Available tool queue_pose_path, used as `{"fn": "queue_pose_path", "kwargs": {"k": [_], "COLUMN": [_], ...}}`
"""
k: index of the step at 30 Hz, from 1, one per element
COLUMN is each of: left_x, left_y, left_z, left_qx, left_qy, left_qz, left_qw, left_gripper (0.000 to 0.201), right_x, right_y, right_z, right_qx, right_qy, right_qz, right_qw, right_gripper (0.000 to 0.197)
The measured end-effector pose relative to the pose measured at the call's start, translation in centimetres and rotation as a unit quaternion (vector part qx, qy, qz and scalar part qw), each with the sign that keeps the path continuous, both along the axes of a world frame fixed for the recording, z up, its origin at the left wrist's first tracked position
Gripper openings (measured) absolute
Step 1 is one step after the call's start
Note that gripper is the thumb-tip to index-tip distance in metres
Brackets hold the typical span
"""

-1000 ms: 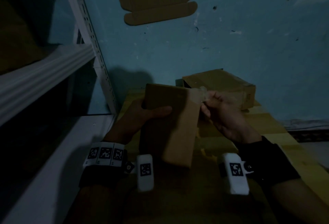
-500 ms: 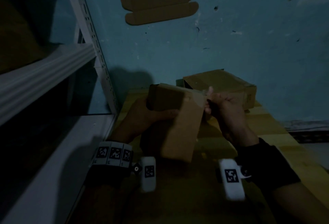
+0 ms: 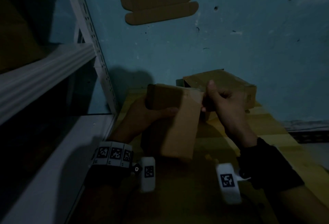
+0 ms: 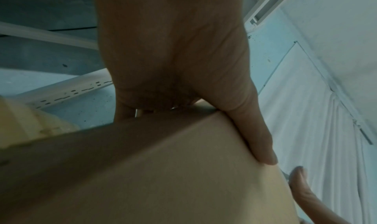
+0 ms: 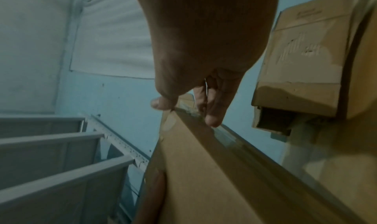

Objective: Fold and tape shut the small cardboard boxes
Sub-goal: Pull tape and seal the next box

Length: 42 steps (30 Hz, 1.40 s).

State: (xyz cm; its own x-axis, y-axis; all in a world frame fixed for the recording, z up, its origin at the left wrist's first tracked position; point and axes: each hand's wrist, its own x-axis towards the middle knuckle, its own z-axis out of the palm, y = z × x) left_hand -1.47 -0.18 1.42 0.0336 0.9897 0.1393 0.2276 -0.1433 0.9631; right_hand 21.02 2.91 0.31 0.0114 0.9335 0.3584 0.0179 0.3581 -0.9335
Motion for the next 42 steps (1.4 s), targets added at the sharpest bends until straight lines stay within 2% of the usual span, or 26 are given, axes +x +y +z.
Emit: {"fn": "queue_pose_path", "kwargs": {"k": [2,4,8,12,15,18,21,24,27,29,31,32,34,36,38,42], "left_x": [0.0,-0.1,-0.1,-0.3,-0.4,-0.3,-0.4,-0.7,-1.0,-1.2,-1.2,-1.1,-1.1,-1.2,-1.4,-1.8], "left_y": [0.1,0.1,0.1,-0.1,-0.2,-0.4,-0.4,-0.6,-0.5,-0.5,-0.3,-0.2,0.0,0.3,0.4,0.4], "left_z": [0.0,-0.1,-0.1,-0.1,-0.1,-0.1,-0.1,0.1,0.1,0.1,-0.1,-0.2,-0.4,-0.6,-0.5,-0.3], "left_qx": [-0.003,-0.007,-0.013,-0.011,-0.005,0.000,0.012,0.026,0.028,0.043,0.067,0.081,0.101,0.112,0.115,0.128], "left_qy": [0.003,0.004,0.005,0.017,0.016,0.021,0.038,0.056,0.061,0.071,0.093,0.103,0.117,0.126,0.132,0.133], "left_qz": [0.005,0.007,0.014,-0.007,-0.016,-0.016,-0.023,-0.029,-0.031,-0.023,-0.015,-0.015,-0.016,-0.022,-0.026,-0.043], "left_qw": [1.000,1.000,1.000,1.000,1.000,1.000,0.999,0.998,0.997,0.996,0.993,0.991,0.988,0.985,0.984,0.982], "left_gripper": [0.061,0.066,0.060,0.068,0.068,0.067,0.071,0.073,0.071,0.076,0.083,0.085,0.089,0.095,0.103,0.112], "right_x": [-0.1,-0.1,-0.2,-0.3,-0.3,-0.1,0.3,0.8,0.9,1.0,1.2,1.3,1.1,0.8,0.8,1.0], "right_y": [-0.2,-0.1,0.2,0.4,0.9,1.2,0.8,0.4,0.5,0.6,0.8,0.7,0.2,-0.1,0.2,0.7], "right_z": [0.0,0.0,-0.1,-0.8,-0.7,-0.5,-0.2,-0.1,-0.2,-0.2,-0.1,0.0,0.3,0.3,0.0,-0.5], "right_qx": [0.020,0.019,0.001,-0.024,-0.036,-0.065,-0.127,-0.186,-0.214,-0.231,-0.222,-0.205,-0.165,-0.141,-0.116,-0.088], "right_qy": [-0.020,0.005,0.056,0.108,0.116,0.118,0.176,0.273,0.298,0.282,0.223,0.174,0.066,0.006,-0.022,-0.009], "right_qz": [0.003,0.022,0.060,0.085,0.093,0.142,0.202,0.270,0.305,0.290,0.276,0.267,0.239,0.208,0.200,0.203], "right_qw": [1.000,1.000,0.997,0.990,0.988,0.981,0.955,0.905,0.879,0.885,0.908,0.925,0.955,0.968,0.973,0.975], "right_gripper": [0.062,0.059,0.043,0.029,0.020,0.034,0.039,0.036,0.038,0.057,0.078,0.081,0.072,0.054,0.044,0.036]}}
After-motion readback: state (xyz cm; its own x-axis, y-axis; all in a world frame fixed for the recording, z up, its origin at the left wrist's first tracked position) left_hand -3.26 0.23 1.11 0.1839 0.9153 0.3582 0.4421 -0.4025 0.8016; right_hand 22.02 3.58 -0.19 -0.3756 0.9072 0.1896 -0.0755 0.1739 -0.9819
